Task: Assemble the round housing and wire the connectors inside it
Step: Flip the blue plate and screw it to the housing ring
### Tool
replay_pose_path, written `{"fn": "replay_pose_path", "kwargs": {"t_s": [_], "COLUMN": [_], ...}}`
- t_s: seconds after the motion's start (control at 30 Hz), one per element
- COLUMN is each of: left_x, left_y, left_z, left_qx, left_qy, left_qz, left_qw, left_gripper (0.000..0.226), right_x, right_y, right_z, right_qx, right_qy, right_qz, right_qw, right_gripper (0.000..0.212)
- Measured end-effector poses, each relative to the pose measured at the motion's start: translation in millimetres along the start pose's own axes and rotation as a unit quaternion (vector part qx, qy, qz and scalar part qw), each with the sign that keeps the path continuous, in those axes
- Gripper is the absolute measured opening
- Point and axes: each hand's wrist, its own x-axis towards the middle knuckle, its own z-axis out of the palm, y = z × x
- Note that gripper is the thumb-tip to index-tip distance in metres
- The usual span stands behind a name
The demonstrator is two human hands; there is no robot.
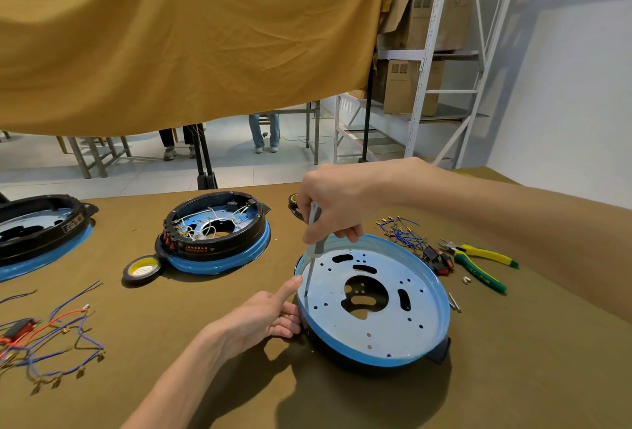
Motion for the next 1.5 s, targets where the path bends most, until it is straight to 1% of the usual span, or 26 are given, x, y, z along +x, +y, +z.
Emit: {"fn": "replay_pose_path", "kwargs": {"t_s": [0.07,0.17,0.23,0.3,0.37,0.43,0.63,0.77,0.87,1.0,1.13,1.23,1.3,1.4,1.5], "left_x": [0.2,0.1,-0.4,-2.0,-2.7,-2.7,4.5,8.2,9.6,9.7,7.4,5.6,4.5,3.5,2.3], "left_y": [-1.3,-4.4,-6.2,-6.0,-4.6,-3.2,-3.6,-6.1,-7.6,-7.7,-7.3,-6.4,-6.1,-6.7,-6.4], "left_z": [0.5,0.1,-0.2,-0.2,-0.3,-1.4,-1.5,-2.8,-4.8,-5.6,-4.8,-2.5,-2.5,-1.7,-0.9], "left_qx": [-0.004,-0.030,-0.038,-0.037,-0.031,-0.027,-0.011,-0.006,-0.003,-0.010,-0.018,-0.020,-0.034,-0.048,-0.042], "left_qy": [0.002,0.006,0.005,0.003,-0.007,-0.016,-0.006,0.001,-0.003,-0.005,-0.008,-0.004,-0.005,-0.004,-0.007], "left_qz": [0.005,0.013,0.016,0.020,0.019,0.014,0.000,-0.005,-0.008,-0.009,-0.002,-0.003,-0.004,0.003,0.006], "left_qw": [1.000,0.999,0.999,0.999,0.999,0.999,1.000,1.000,1.000,1.000,1.000,1.000,0.999,0.999,0.999], "left_gripper": [0.121,0.118,0.118,0.114,0.106,0.104,0.121,0.122,0.118,0.117,0.113,0.117,0.116,0.114,0.117], "right_x": [1.4,4.3,7.5,10.1,10.9,9.7,5.8,6.3,6.3,5.1,7.6,5.1,0.4,-2.4,-1.9], "right_y": [-0.3,-1.6,-1.8,-1.9,-0.5,2.0,6.4,3.1,-1.4,-6.5,-9.4,-7.8,-7.2,-9.1,-10.8], "right_z": [-4.8,-19.2,-23.3,-21.7,-19.1,-17.8,-14.2,-12.9,-12.9,-10.9,-3.4,-5.0,-10.5,-12.4,-12.1], "right_qx": [-0.013,-0.079,-0.118,-0.130,-0.116,-0.092,-0.055,-0.044,-0.038,-0.041,-0.039,-0.027,-0.029,-0.035,-0.025], "right_qy": [-0.013,-0.027,-0.018,-0.005,0.003,0.004,0.018,0.023,0.019,0.029,0.035,0.013,0.008,0.017,0.019], "right_qz": [0.006,-0.008,-0.032,-0.045,-0.051,-0.055,-0.050,-0.046,-0.047,-0.046,-0.019,-0.004,-0.019,-0.057,-0.059], "right_qw": [1.000,0.996,0.992,0.990,0.992,0.994,0.997,0.998,0.998,0.998,0.998,1.000,0.999,0.998,0.998], "right_gripper": [0.027,0.036,0.030,0.026,0.023,0.019,0.019,0.019,0.018,0.022,0.032,0.026,0.029,0.020,0.014]}}
